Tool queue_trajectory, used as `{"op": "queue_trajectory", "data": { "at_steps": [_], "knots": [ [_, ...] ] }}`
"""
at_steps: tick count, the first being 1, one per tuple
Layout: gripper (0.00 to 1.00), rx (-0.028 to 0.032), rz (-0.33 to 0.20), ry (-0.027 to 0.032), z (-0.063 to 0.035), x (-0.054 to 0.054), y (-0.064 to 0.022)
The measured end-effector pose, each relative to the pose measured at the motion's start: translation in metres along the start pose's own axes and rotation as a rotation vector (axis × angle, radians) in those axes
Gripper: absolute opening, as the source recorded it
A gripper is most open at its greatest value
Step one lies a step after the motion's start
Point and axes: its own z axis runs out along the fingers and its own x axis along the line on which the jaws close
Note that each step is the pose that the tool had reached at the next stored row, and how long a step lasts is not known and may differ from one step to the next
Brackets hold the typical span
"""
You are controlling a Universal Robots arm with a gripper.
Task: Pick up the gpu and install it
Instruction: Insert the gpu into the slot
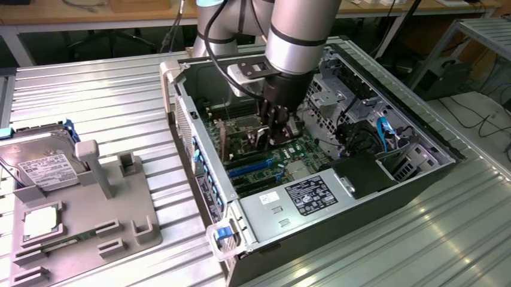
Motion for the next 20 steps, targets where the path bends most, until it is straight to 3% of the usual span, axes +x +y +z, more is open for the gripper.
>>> {"op": "queue_trajectory", "data": {
  "at_steps": [20],
  "knots": [
    [0.29,-0.0001,0.0,-0.0014,0.024,0.001,0.0076]
  ]
}}
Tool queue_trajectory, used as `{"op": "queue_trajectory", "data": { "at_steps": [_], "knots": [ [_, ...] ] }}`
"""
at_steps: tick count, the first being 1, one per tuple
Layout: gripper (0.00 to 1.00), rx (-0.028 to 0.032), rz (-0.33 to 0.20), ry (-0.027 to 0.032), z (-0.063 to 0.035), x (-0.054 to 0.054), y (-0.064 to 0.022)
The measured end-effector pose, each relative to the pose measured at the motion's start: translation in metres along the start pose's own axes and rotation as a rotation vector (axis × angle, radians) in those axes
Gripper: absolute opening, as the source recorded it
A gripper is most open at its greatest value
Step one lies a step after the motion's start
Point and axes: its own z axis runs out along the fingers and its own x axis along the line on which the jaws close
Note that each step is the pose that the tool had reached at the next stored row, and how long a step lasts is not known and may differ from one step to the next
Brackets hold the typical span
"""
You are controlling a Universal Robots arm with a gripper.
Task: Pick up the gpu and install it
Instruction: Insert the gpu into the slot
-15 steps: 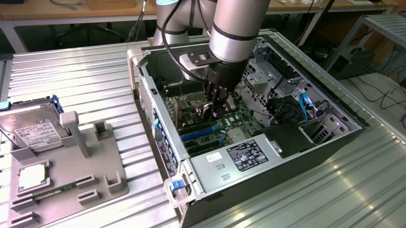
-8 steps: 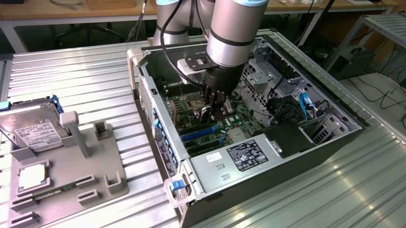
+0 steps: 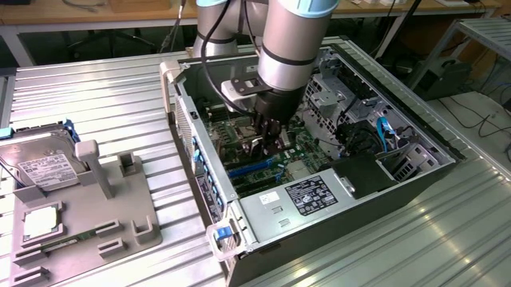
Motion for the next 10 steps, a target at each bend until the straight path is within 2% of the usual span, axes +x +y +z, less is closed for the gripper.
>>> {"op": "queue_trajectory", "data": {
  "at_steps": [2,10],
  "knots": [
    [0.29,-0.0006,0.0,-0.0001,0.002,0.0,0.0028],
    [0.29,-0.0013,0.0,-0.0001,0.0058,0.0019,0.0028]
  ]
}}
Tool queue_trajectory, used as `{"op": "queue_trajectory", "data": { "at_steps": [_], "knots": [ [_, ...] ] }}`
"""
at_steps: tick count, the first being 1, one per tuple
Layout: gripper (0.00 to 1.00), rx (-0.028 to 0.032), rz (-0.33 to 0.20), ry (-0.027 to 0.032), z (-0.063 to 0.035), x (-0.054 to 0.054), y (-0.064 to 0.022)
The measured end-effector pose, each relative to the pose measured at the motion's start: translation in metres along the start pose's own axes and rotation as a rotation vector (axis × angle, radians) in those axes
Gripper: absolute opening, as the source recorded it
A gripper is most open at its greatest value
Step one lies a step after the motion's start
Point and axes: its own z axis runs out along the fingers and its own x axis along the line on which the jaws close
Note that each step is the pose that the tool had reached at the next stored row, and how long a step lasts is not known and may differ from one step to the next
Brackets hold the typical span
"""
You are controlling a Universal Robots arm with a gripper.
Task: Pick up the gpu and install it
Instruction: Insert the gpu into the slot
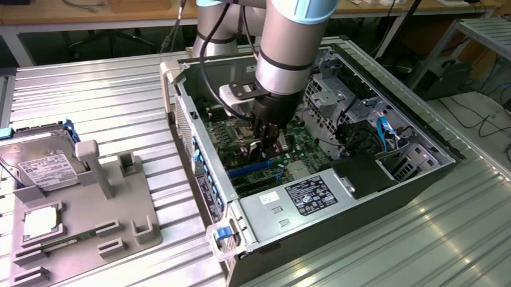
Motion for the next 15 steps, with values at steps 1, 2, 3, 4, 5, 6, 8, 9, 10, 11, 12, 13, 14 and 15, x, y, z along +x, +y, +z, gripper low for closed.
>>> {"op": "queue_trajectory", "data": {
  "at_steps": [1,2,3,4,5,6,8,9,10,11,12,13,14,15],
  "knots": [
    [0.29,-0.0003,0.0,0.0001,0.0004,0.0002,0.0],
    [0.29,-0.0003,0.0,0.0,0.0007,0.0004,0.0],
    [0.29,-0.0004,0.0,0.0,0.0012,0.0004,0.0],
    [0.29,-0.0005,0.0,0.0001,0.0017,0.0005,0.0002],
    [0.29,-0.0006,0.0,0.0,0.0023,0.0005,0.0003],
    [0.29,-0.001,0.0,0.0001,0.0026,0.0005,0.0004],
    [0.29,-0.0016,0.0,0.0001,0.0036,0.0004,0.001],
    [0.29,-0.0019,0.0,0.0001,0.0042,0.0004,0.0014],
    [0.29,-0.0022,0.0,0.0001,0.0048,0.0005,0.0016],
    [0.29,-0.0024,0.0,0.0001,0.0053,0.0005,0.0018],
    [0.29,-0.0026,0.0,0.0001,0.0057,0.0005,0.0022],
    [0.29,-0.0029,0.0,0.0002,0.006,0.0005,0.0025],
    [0.29,-0.0031,0.0,0.0001,0.0064,0.0005,0.0026],
    [0.29,-0.0041,0.0,0.0001,0.0065,0.0005,0.0028]
  ]
}}
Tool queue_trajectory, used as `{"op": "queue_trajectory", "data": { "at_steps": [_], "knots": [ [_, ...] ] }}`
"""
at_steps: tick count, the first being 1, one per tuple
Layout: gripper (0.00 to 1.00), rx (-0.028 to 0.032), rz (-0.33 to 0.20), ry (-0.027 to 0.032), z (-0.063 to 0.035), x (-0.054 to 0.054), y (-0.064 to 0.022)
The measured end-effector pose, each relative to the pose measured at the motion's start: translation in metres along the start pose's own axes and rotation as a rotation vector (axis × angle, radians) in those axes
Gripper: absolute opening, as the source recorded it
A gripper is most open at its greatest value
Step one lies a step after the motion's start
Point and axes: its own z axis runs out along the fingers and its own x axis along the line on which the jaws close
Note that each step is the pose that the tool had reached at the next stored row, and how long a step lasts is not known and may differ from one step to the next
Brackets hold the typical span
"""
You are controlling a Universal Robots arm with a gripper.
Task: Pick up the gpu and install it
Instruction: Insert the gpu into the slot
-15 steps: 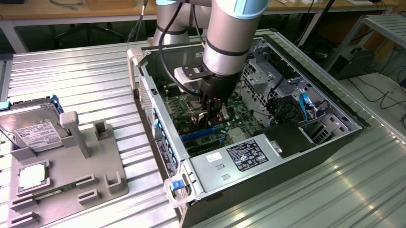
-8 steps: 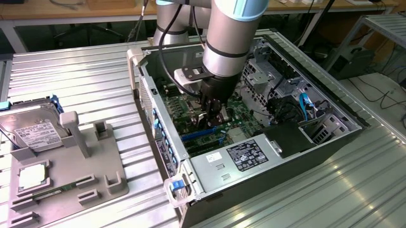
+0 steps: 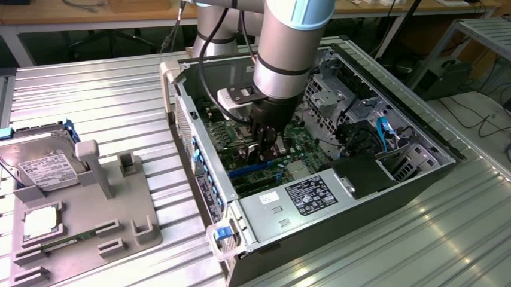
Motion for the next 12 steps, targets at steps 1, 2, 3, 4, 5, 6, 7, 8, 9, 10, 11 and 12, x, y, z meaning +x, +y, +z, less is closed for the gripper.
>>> {"op": "queue_trajectory", "data": {
  "at_steps": [1,2,3,4,5,6,7,8,9,10,11,12],
  "knots": [
    [0.29,-0.0012,0.0,-0.0003,0.0002,0.0,0.0001],
    [0.29,-0.0034,0.0,-0.0008,0.0011,-0.0001,0.0003],
    [0.29,-0.0044,0.0,-0.0007,0.0016,-0.0001,0.0004],
    [0.29,-0.0055,0.0,-0.0006,0.0018,0.0,0.0004],
    [0.29,-0.0066,0.0,-0.0008,0.0019,0.0,0.0005],
    [0.29,-0.0071,0.0,-0.0012,0.0022,0.0,0.0005],
    [0.29,-0.0076,0.0,-0.0015,0.0028,-0.0001,0.0004],
    [0.29,-0.0081,0.0,-0.0015,0.0033,-0.0001,0.0005],
    [0.29,-0.0085,0.0,-0.0014,0.004,-0.0001,0.0005],
    [0.29,-0.009,0.0,-0.0014,0.0049,0.0,0.0005],
    [0.29,-0.0094,0.0,-0.0015,0.0057,-0.0001,0.0004],
    [0.29,-0.01,0.0,-0.0017,0.0064,0.0,0.0005]
  ]
}}
